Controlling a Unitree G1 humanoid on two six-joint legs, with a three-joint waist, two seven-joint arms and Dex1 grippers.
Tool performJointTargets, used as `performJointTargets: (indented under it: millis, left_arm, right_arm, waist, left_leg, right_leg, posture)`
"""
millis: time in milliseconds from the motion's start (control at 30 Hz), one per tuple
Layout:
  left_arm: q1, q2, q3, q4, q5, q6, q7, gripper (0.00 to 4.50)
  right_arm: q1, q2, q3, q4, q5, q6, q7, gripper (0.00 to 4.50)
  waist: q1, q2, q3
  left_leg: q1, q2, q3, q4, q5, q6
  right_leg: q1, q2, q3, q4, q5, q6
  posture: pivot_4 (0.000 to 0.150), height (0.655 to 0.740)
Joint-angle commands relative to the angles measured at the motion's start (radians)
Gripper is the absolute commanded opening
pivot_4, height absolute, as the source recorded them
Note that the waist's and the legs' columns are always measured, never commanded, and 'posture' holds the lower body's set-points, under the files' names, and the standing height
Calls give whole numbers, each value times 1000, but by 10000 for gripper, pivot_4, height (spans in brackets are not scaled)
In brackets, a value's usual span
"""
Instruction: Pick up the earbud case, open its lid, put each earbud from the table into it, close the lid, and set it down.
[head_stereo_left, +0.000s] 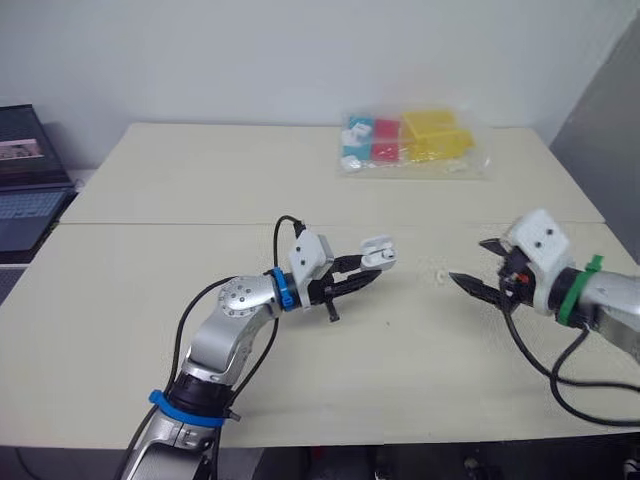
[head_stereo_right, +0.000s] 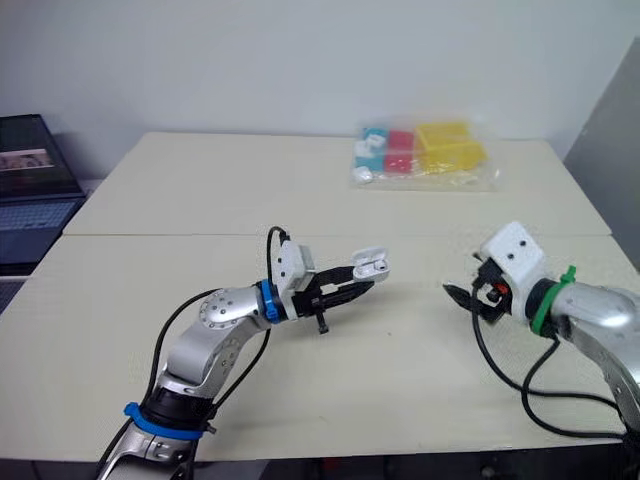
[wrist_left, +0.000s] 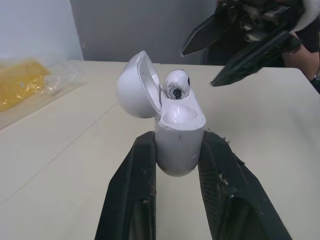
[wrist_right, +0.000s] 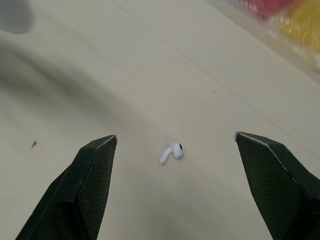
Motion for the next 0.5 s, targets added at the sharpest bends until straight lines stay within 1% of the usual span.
performJointTargets:
  millis: [33,133,233,367,500]
  left_arm:
    - [-3,-5,-5,-23,1,-32,-8,7984]
    - [1,-7,-7,-19,7,-41,-9,7984]
    - [10,-9,-10,-26,12,-45,-5,7984]
    - [38,-7,-11,-31,20,-63,-6,7984]
    - [53,-6,-13,-28,25,-78,-7,7984]
  right_arm:
    - [-63,43,51,31,10,106,-44,39352]
    - [-104,116,109,163,-76,78,-113,39352]
    - [-133,189,145,294,-146,40,-175,39352]
    - [-163,248,144,389,-203,5,-218,39352]
    - [-183,280,149,438,-233,-30,-215,39352]
  waist:
    - [4,0,0]
    - [4,0,0]
    - [4,0,0]
    - [4,0,0]
    - [4,0,0]
  left_leg:
    - [0,0,-1,0,0,0]
    - [-3,1,-1,-1,0,0]
    - [-7,0,0,0,0,0]
    - [-9,0,1,-1,0,0]
    - [-9,0,1,-1,0,0]
  right_leg:
    - [0,2,-1,0,0,0]
    - [-2,5,-1,0,-1,-1]
    - [-6,4,0,-1,0,0]
    - [-9,2,2,0,0,0]
    - [-9,2,1,1,-1,0]
  posture:
    - [1500,7400]
    - [1500,7400]
    - [1500,7400]
    - [1500,7400]
    - [1500,7400]
